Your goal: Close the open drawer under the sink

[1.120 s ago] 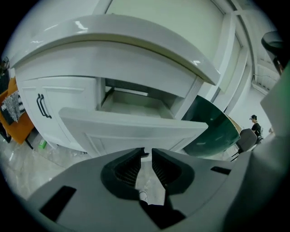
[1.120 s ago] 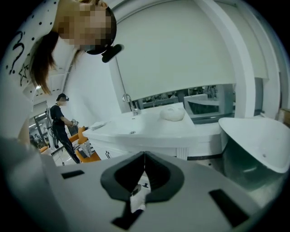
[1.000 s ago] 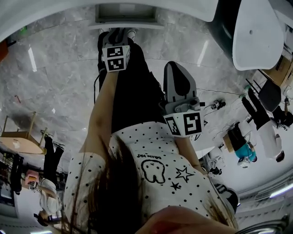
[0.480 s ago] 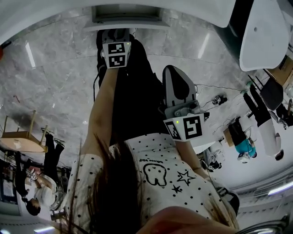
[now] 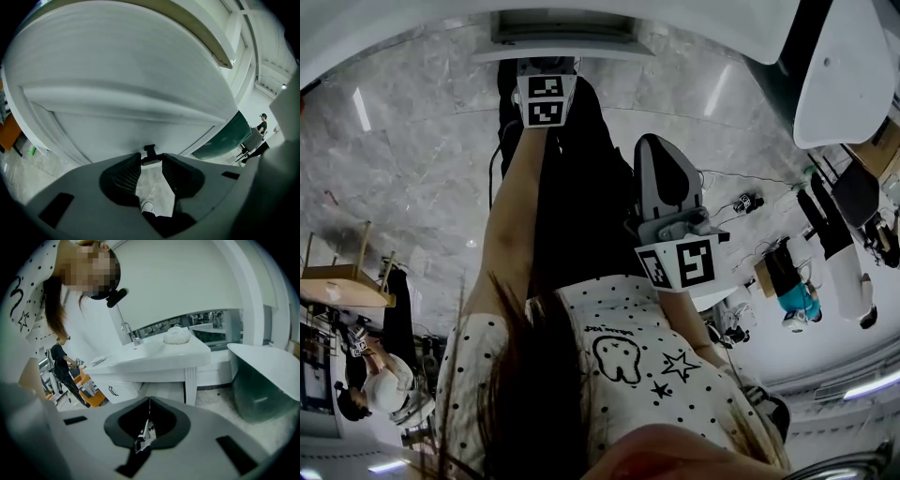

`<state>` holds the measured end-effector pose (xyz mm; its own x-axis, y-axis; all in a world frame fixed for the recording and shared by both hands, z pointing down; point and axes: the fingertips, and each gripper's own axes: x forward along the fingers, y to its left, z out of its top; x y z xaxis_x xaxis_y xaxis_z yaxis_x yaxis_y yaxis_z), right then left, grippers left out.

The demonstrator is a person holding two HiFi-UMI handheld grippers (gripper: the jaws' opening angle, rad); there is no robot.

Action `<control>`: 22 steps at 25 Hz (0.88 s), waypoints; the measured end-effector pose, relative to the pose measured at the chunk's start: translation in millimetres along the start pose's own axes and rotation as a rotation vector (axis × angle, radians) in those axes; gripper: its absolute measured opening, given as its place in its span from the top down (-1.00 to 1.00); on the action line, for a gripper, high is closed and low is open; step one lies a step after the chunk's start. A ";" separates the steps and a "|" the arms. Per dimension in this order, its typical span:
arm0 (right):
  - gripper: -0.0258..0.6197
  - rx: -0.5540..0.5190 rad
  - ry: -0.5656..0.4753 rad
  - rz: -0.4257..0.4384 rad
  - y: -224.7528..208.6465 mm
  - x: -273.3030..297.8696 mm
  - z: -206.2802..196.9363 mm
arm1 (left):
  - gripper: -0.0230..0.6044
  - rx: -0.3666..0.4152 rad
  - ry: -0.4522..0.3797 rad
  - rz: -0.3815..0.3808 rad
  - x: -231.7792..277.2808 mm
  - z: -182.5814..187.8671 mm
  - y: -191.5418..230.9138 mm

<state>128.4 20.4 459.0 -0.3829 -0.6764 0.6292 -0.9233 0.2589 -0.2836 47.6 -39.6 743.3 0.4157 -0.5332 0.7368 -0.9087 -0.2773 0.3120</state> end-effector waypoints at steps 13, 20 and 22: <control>0.88 0.003 0.017 -0.005 -4.0 0.0 -6.0 | 0.48 -0.005 -0.006 0.012 -0.3 -0.9 -0.7; 0.88 0.004 0.024 -0.008 -7.4 1.3 -9.7 | 0.48 -0.016 -0.015 0.021 1.3 -0.7 0.4; 0.88 0.005 0.025 -0.009 -8.7 0.9 -11.5 | 0.48 -0.019 -0.015 0.022 1.7 -1.8 0.0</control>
<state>135.7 25.5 470.3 -0.3752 -0.6615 0.6493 -0.9266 0.2490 -0.2817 48.2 -39.1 745.6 0.3963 -0.5510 0.7344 -0.9180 -0.2508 0.3072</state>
